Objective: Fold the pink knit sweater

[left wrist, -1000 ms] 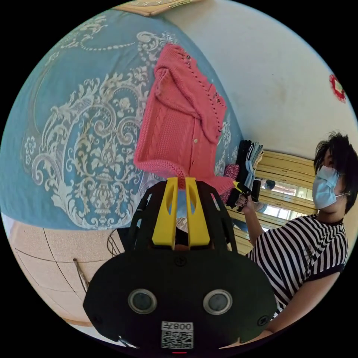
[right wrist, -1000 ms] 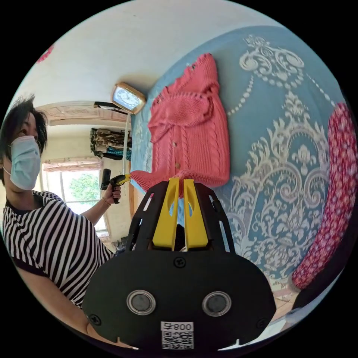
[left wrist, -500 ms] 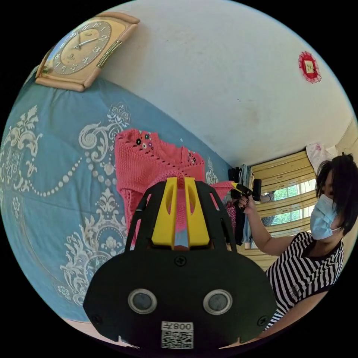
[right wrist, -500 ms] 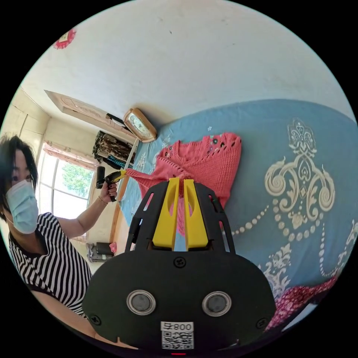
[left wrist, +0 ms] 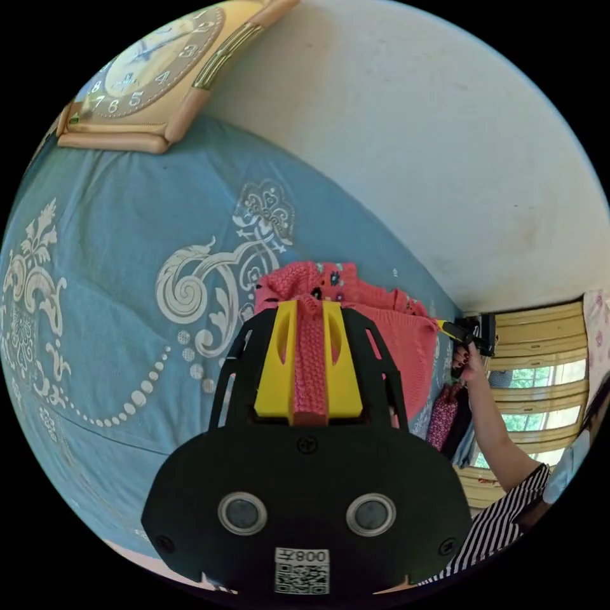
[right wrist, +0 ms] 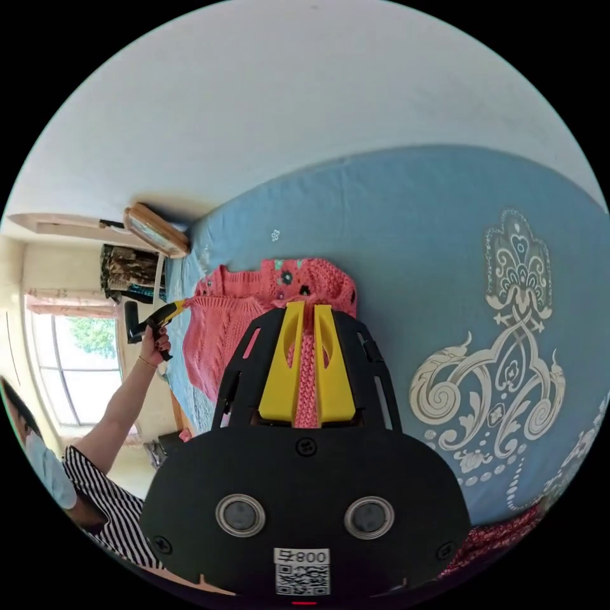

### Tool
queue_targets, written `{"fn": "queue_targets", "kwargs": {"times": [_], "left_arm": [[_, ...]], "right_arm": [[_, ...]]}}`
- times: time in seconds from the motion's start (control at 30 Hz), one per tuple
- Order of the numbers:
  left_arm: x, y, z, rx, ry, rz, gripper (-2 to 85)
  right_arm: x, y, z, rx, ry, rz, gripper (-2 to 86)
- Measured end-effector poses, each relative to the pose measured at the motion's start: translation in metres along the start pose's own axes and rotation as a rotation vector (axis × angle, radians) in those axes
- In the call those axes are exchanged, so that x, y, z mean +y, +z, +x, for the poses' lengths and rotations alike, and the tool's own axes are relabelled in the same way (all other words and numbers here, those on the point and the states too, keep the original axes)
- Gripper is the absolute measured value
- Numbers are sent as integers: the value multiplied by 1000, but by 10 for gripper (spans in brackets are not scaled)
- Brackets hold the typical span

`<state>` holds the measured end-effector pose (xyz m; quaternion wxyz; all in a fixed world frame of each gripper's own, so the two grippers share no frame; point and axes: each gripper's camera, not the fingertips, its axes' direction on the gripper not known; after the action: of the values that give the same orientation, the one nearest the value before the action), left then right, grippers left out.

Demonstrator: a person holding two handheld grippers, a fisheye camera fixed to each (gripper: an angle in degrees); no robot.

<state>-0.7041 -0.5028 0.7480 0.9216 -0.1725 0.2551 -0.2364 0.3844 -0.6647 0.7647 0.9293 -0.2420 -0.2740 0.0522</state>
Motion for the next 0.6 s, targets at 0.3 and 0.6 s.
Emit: {"fn": "queue_targets", "kwargs": {"times": [0.3,0.6], "left_arm": [[53,-4,96,1,237,192,90],[27,71,186,-276,513,15,105]], "right_arm": [[35,-31,-80,156,-103,357,82],[3,64,-185,485,-491,37,81]]}}
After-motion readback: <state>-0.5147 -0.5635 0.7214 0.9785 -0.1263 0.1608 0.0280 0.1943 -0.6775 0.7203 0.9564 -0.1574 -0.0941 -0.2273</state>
